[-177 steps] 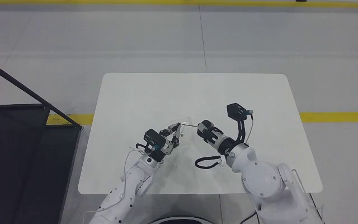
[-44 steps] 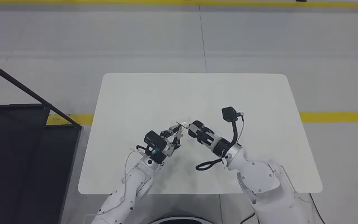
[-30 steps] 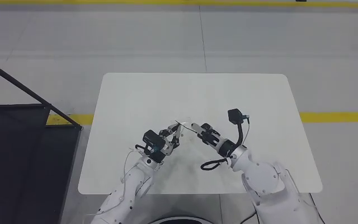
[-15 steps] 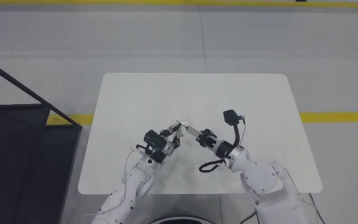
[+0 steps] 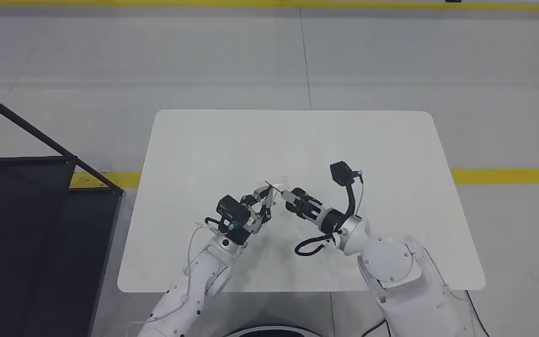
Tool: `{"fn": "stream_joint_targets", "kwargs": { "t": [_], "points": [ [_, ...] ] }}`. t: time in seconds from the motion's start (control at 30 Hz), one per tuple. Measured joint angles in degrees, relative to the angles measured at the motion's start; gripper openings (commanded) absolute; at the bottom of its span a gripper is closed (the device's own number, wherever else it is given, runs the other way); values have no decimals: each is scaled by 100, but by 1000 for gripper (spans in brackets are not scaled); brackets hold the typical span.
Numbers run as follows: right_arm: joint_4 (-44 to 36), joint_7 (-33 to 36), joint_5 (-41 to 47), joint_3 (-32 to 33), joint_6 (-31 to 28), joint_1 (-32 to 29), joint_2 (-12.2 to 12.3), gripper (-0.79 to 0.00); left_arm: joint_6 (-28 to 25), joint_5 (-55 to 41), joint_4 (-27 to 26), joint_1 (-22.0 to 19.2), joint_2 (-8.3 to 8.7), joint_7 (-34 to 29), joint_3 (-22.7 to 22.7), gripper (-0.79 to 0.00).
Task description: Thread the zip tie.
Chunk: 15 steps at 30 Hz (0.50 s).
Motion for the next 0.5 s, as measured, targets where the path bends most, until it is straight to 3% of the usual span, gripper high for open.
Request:
{"fn": "stream_joint_targets", "kwargs": {
  "t": [0.5],
  "points": [
    [33,-47,29,-50,34,78,-18,-622,-37,1,19,0,-4,14,-21,-785]
  ]
}}
